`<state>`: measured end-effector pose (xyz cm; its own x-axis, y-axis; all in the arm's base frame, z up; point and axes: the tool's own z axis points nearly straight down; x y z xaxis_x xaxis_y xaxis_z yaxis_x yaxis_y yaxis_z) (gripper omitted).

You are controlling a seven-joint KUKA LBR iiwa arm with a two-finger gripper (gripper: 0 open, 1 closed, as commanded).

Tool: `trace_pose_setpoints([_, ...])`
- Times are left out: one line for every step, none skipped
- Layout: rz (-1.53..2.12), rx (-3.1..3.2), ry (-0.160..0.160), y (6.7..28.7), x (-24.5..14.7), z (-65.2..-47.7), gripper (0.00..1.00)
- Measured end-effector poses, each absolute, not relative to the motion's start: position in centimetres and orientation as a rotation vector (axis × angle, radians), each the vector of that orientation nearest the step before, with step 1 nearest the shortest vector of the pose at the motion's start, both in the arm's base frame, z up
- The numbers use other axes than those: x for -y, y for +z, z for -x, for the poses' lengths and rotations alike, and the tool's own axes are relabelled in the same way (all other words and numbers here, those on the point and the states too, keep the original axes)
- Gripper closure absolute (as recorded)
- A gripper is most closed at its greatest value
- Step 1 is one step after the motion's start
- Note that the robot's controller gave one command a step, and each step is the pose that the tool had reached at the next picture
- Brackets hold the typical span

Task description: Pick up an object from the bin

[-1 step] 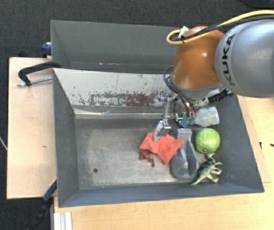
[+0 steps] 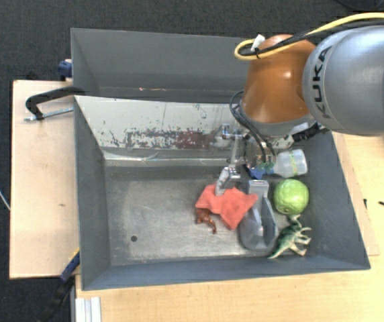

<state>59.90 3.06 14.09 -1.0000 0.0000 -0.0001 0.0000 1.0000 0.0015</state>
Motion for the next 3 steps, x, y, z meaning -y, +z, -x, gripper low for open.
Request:
trace_pose_setpoints([-0.014,-3.133,0.004,7.2,-0.8,-56.8,0.00])
trace_pose_setpoints([-0.007,-3.136,0.002,8.1,-1.1,-57.1,0.00])
trace_pose_setpoints([0.118,-3.134,0.001,9.3,-4.1,-56.6,0.00])
